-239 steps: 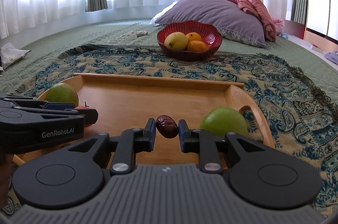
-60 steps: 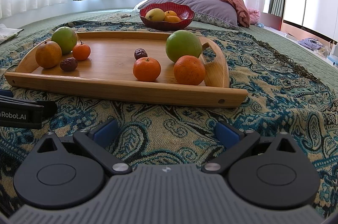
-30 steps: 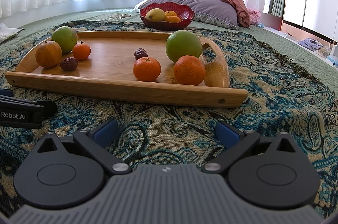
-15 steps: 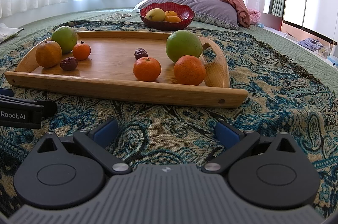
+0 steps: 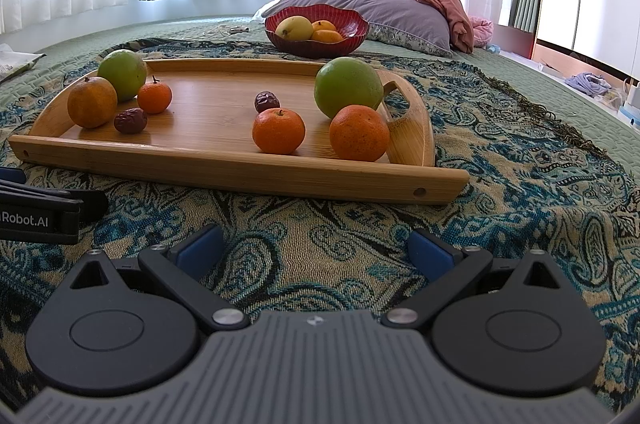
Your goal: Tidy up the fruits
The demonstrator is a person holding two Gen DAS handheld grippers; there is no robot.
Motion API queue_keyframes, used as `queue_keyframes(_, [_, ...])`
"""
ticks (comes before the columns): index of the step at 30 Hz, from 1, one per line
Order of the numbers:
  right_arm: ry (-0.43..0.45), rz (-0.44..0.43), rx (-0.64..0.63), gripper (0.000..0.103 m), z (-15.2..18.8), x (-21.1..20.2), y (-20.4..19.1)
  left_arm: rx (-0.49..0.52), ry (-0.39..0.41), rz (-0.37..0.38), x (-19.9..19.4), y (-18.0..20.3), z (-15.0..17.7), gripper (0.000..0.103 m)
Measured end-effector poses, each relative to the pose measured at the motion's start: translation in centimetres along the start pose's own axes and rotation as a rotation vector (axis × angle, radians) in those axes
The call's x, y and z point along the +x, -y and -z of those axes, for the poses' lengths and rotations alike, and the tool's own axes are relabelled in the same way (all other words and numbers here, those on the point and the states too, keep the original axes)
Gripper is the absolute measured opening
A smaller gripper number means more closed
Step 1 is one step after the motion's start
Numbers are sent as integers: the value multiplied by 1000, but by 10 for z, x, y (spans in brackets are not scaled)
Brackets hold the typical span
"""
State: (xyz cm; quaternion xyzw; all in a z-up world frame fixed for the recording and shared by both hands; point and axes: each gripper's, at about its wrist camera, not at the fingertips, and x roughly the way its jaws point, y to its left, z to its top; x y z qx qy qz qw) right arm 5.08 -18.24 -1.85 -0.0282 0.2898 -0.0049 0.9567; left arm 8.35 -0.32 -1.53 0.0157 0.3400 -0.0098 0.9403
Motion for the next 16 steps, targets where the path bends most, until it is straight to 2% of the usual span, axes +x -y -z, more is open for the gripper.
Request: queue_keyframes(16, [-1,0,0,103,0,0,0,2,5,1,0,0,0,103])
